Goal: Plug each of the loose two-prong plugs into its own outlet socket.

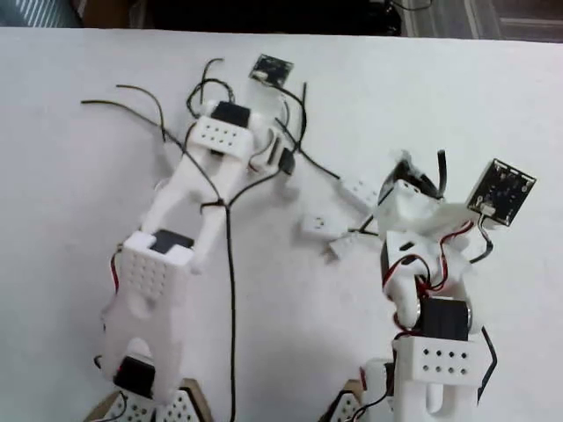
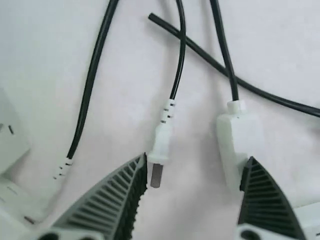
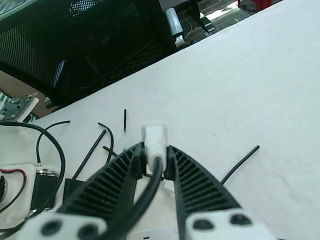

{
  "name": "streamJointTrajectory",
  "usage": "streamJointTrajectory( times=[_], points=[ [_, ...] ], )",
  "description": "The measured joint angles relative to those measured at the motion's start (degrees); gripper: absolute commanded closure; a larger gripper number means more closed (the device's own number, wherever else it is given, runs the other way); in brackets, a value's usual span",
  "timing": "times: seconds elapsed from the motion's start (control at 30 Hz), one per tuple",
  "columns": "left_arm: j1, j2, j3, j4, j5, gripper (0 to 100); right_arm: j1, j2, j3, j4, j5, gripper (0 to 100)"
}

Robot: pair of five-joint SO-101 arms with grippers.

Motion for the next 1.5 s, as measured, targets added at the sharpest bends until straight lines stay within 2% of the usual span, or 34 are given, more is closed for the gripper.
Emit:
streamJointTrajectory(
  times=[0.27,0.73,0.8,1.0,1.13,1.3,1.5],
  points=[
    [7.65,2.64,-4.31,4.57,-0.09,71,-0.09,0.00,0.00,0.00,0.00,98.1],
    [7.91,5.80,-5.80,2.64,0.00,71,0.00,0.00,0.00,0.00,0.00,98.1],
    [8.00,7.74,-5.80,1.76,0.00,75,0.00,0.00,0.00,0.00,0.00,98.1],
    [8.62,8.00,-5.89,1.41,-2.81,97,-0.09,-0.09,0.00,0.00,0.00,98.1],
    [8.70,7.91,-6.42,1.58,-10.29,98,-0.09,-0.09,0.00,0.00,0.00,98.1],
    [8.53,7.91,-8.62,9.41,-16.00,98,0.00,-0.09,0.00,0.00,0.00,98.1],
    [7.38,6.95,-10.99,21.98,-17.14,98,0.00,-0.09,0.00,0.00,0.00,98.1]
  ],
)
